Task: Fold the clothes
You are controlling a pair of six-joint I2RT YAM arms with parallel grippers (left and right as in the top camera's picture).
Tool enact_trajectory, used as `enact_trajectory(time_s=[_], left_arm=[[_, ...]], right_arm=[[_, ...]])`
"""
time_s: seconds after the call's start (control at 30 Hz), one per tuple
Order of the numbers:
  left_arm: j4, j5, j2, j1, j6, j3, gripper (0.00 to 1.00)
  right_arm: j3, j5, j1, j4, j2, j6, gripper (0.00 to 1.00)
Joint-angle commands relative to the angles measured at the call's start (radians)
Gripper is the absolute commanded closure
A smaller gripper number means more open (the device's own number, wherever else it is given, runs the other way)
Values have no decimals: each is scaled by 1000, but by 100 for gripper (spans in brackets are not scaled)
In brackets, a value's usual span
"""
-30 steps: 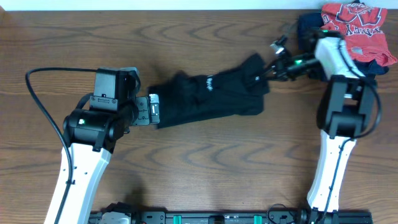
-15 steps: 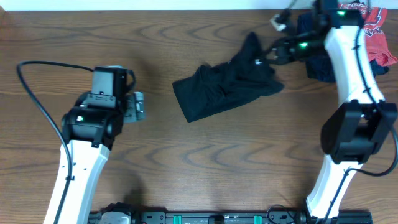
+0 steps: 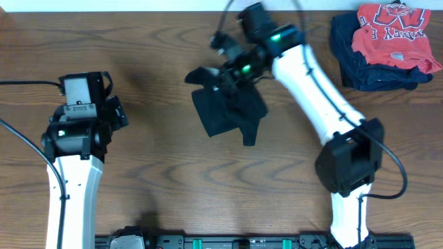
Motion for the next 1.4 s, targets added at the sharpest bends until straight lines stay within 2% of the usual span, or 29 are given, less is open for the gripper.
enact_trajectory(time_s=[0.0, 0.27, 0.43, 0.5, 0.57, 0.67, 0.73, 0.8, 1.03, 1.27, 1.37], left_arm=[[2, -21, 3, 11, -37, 14, 2], [4, -18, 3, 11, -37, 14, 2], [4, -18, 3, 11, -38, 13, 2], [4, -18, 3, 11, -41, 13, 2], [4, -18, 3, 11, -41, 13, 2], [5, -18, 3, 11, -41, 13, 2], [5, -18, 3, 11, -41, 13, 2], [5, -18, 3, 11, -41, 13, 2], [9, 0, 3, 11, -40, 13, 2], [11, 193, 27, 11, -40, 13, 2], [9, 253, 63, 11, -40, 11, 2]], right_arm=[[-26, 115, 67, 38, 7, 82, 99], [-31, 144, 133, 74, 113, 87, 99], [-31, 93, 167, 44, 188, 71, 99], [-31, 72, 180, 35, 193, 42, 94], [-31, 74, 200, 33, 194, 25, 82], [-31, 74, 222, 34, 193, 13, 43], [-30, 73, 229, 34, 193, 14, 30], [-26, 72, 229, 33, 182, 14, 26], [-4, 108, 189, 35, 78, 13, 21], [-4, 244, 138, 35, -6, 32, 19], [-4, 246, 96, 38, -19, 69, 13]])
